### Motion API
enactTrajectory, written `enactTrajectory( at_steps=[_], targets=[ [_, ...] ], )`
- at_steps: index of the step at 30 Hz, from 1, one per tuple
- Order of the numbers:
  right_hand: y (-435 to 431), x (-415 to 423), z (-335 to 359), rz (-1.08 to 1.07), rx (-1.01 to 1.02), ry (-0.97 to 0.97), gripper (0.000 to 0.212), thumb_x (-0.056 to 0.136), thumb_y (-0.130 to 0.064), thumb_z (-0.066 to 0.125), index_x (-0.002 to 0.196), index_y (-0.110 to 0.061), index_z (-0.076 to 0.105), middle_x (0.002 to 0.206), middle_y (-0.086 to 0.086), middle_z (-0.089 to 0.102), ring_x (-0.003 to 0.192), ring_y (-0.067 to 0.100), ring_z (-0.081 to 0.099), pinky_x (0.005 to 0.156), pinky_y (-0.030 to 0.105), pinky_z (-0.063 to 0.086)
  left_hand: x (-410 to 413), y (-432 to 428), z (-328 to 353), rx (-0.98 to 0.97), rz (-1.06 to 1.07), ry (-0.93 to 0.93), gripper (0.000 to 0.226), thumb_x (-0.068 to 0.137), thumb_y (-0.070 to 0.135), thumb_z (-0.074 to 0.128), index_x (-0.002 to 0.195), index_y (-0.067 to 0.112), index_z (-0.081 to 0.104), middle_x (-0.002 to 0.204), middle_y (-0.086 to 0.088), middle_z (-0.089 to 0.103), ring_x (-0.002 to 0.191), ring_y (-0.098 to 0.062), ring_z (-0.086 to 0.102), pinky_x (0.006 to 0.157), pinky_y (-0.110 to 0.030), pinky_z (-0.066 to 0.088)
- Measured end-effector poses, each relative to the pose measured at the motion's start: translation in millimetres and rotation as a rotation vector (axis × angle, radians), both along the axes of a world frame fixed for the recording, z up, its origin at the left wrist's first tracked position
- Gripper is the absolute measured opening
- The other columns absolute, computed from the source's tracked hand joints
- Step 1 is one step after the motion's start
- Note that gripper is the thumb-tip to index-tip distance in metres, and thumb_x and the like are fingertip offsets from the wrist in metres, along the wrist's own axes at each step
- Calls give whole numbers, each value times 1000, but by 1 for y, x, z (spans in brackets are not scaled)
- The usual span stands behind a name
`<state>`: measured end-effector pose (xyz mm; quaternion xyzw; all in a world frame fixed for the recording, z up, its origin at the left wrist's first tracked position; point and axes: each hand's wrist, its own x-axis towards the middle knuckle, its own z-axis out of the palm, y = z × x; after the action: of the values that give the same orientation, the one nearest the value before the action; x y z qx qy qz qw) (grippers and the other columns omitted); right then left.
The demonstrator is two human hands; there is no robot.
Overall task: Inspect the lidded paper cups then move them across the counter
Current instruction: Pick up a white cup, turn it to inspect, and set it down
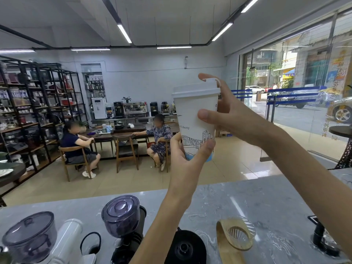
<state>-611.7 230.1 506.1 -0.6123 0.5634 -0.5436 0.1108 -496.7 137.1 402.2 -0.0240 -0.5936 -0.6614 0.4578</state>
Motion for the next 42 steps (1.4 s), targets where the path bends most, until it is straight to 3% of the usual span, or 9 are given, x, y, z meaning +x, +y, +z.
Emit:
enactTrajectory(
  at_steps=[5, 11, 16, 21, 24, 28, 30, 37, 42],
  targets=[
    [15, -15, 5, -100, 112, 26, 106, 67, -53, 85, 145, -64, 14, 128, -9, 66, 110, 9, 70, 92, 37, 56, -17, -4, -10, -7, 178, 1, 64, 73, 16, 88, 118, 30, 44, 112, -2, 69, 95, -8, 71, 75, -21, 58],
    [-5, -17, -4, -215, 154, 104, 91, 54, -65, 81, 137, -50, 47, 116, -20, 56, 102, 8, 66, 72, 30, 64, -35, -15, -15, -168, 180, -265, 79, 76, 22, 86, 129, 21, 27, 120, -1, 57, 102, -5, 64, 80, -24, 59],
    [-29, -48, -25, -234, 187, 3, 81, 57, -59, 84, 131, -39, 58, 122, -7, 59, 99, 12, 68, 66, 28, 63, -44, -50, -7, -168, 17, -474, 71, 82, 35, 79, 135, 28, 33, 124, 7, 62, 108, -2, 63, 80, -20, 53],
    [-73, -90, -62, -233, 207, -11, 61, 71, -47, 85, 125, -38, 58, 126, -7, 58, 103, 12, 67, 71, 30, 64, -80, -92, -14, -155, -27, -576, 54, 80, 11, 82, 120, 29, 52, 118, 0, 67, 107, -12, 64, 87, -28, 55],
    [-106, -121, -98, -209, 331, -39, 67, 74, -40, 85, 132, -34, 52, 134, -3, 50, 112, 20, 62, 82, 37, 63, -110, -114, -45, -121, 8, -594, 54, 77, -5, 80, 102, 37, 57, 107, 3, 67, 98, -12, 65, 80, -26, 55],
    [-149, -163, -168, -166, 575, -48, 90, 72, -32, 88, 146, -33, 36, 139, 1, 43, 120, 27, 53, 89, 47, 59, -153, -144, -124, -15, 108, -760, 72, 74, -5, 82, 137, 12, 51, 134, -14, 60, 124, -31, 56, 101, -45, 51],
    [-166, -180, -212, -136, 683, -71, 94, 74, -28, 88, 148, -36, 30, 141, -1, 42, 121, 25, 52, 88, 46, 60, -167, -157, -172, 67, 128, -889, 84, 70, 3, 86, 142, 17, 46, 136, -10, 60, 126, -31, 55, 102, -50, 50],
    [-207, -203, -344, -144, 849, -53, 84, 77, -31, 85, 145, -23, 37, 140, 1, 46, 109, 19, 55, 73, 27, 59, -193, -183, -293, 216, 138, -1111, 81, 71, 3, 85, 141, 13, 45, 135, -9, 59, 125, -30, 55, 90, -38, 53],
    [-187, -182, -363, -123, 933, -48, 87, 71, -43, 87, 144, -27, 41, 135, -7, 46, 110, 17, 58, 74, 34, 63, -166, -163, -316, 202, 76, -1179, 62, 72, -1, 82, 129, 9, 57, 119, -6, 65, 115, -25, 61, 88, -35, 54]
  ],
)
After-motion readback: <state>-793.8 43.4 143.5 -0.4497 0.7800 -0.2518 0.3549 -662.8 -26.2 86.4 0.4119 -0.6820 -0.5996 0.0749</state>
